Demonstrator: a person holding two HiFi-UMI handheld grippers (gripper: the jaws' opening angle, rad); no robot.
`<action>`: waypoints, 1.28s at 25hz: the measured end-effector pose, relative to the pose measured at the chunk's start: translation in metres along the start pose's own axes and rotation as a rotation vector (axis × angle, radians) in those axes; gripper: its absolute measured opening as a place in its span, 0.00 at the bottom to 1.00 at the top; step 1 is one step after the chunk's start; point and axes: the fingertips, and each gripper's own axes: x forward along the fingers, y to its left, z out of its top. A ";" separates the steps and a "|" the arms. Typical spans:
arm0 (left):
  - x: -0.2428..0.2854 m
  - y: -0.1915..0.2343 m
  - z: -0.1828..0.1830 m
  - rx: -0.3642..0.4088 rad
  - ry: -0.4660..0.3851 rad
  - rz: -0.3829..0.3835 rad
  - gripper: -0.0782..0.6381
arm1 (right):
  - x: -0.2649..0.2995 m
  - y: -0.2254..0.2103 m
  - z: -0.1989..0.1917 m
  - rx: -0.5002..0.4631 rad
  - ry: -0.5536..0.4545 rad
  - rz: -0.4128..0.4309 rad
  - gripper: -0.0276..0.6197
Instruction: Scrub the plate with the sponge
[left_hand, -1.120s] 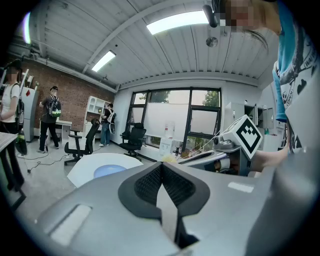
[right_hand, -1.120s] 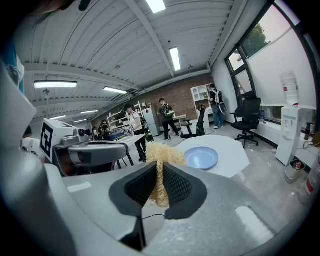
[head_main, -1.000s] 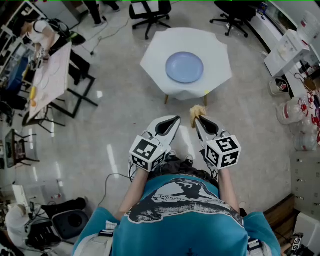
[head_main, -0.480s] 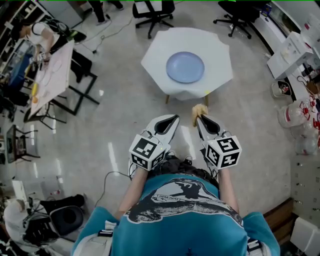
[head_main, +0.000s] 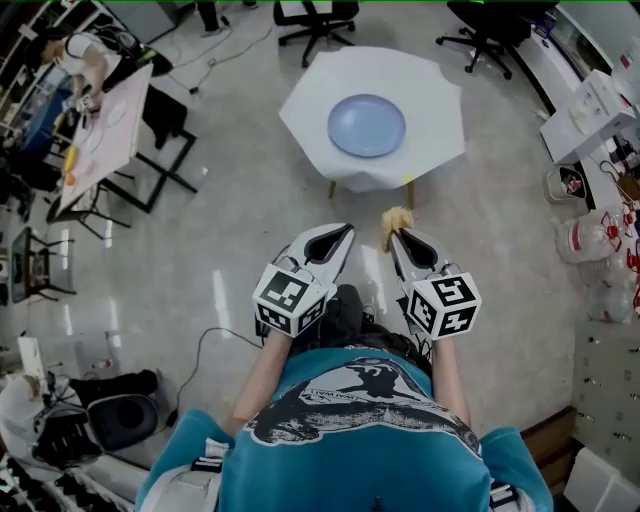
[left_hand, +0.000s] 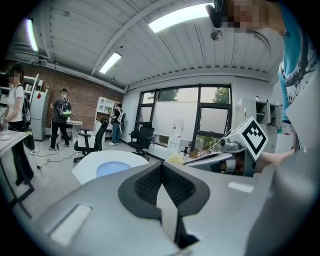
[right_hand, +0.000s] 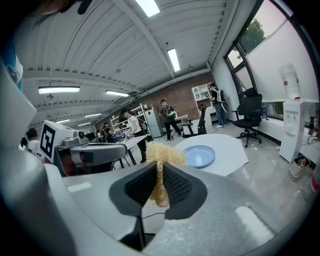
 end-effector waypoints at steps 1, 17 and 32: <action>0.000 -0.001 -0.001 -0.005 0.004 0.004 0.13 | 0.000 -0.001 -0.001 0.002 0.003 0.006 0.10; 0.030 0.064 0.005 -0.026 0.022 0.063 0.13 | 0.050 -0.041 0.014 0.034 0.015 -0.006 0.10; 0.118 0.232 0.019 -0.064 0.130 0.040 0.17 | 0.196 -0.102 0.078 0.006 0.120 -0.080 0.10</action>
